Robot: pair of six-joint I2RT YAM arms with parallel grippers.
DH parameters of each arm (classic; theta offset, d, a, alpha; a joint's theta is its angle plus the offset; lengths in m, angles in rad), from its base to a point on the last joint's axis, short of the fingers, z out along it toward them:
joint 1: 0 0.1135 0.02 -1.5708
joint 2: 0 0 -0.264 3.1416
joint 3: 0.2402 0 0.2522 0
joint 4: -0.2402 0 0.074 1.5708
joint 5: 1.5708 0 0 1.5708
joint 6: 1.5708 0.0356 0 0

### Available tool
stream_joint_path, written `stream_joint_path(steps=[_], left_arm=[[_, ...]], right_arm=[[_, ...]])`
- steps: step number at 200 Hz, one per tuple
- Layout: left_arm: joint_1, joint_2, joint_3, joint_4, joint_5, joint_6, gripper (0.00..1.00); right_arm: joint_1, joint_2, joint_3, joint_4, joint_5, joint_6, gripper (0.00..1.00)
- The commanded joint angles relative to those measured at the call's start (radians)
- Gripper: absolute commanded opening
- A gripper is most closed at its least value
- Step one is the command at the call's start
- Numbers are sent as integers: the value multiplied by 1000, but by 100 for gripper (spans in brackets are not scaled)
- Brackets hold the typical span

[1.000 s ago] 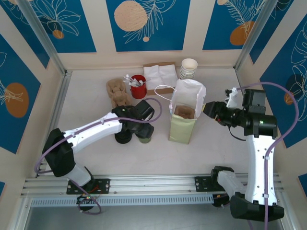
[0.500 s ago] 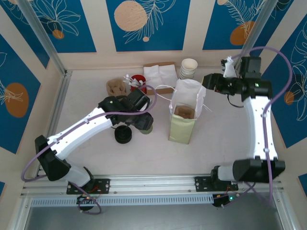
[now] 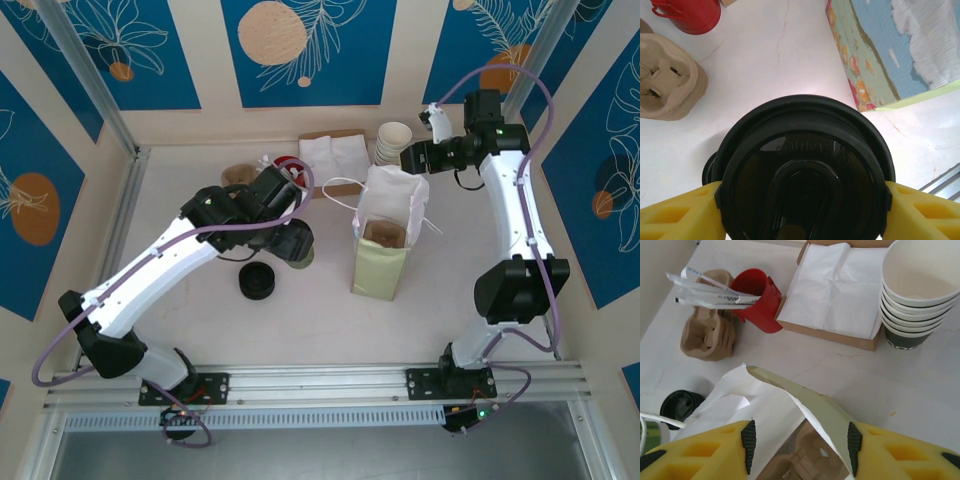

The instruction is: Pack the takeout coffee

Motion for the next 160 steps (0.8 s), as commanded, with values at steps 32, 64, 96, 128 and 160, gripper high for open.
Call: stream_joint_path(steps=[32,64,96,128,160], left_arm=[[9,-32,37,-8,27,44,70],[11,-15,107,-40,31,69,71],[12,2,136,-69,35,93,71],[15,26,176,-104,49,75,72],[14,57,257,-149,46,53,72]], right_arm=[[21,64,114,-109,-55,-113,55],[26,41,125,-39,-4,-5,56],[65,38,129,-90,68,19,56],[77,12,79,-121,70,27,56],[75,14,60,-129,83,31,56]])
